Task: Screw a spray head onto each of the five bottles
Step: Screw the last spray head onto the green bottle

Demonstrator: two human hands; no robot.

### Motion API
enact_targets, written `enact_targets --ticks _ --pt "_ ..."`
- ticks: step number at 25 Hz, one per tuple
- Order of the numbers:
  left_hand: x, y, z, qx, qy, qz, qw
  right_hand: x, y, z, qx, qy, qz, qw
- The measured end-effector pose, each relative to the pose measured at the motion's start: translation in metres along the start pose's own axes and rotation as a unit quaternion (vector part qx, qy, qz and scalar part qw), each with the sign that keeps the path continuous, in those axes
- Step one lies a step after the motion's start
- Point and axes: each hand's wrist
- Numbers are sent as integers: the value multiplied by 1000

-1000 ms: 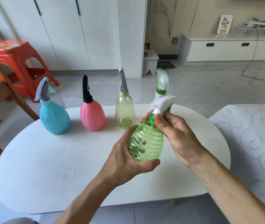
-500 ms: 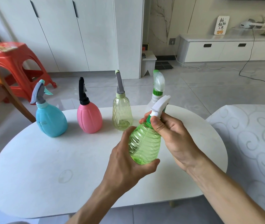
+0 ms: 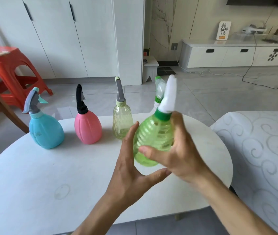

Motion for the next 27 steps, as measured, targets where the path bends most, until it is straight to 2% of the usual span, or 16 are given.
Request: enact_targets --ticks 3,7,9,17,27 --pt "5 2 -1 4 38 -2 999 23 52 14 77 27 60 995" --pt "4 7 -8 18 65 5 998 50 108 53 -55 -34 134 989" --pt "2 9 -10 26 66 -1 997 63 119 77 -67 -65 146 985" --pt "-2 26 -21 52 84 7 995 92 118 148 -59 -156 144 975" --pt "0 26 -20 56 60 6 997 101 108 169 -105 -163 80 978"
Point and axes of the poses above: each hand's wrist, its own x-axis towards the middle knuckle, its own y-axis out of the back of the hand, z = x × y
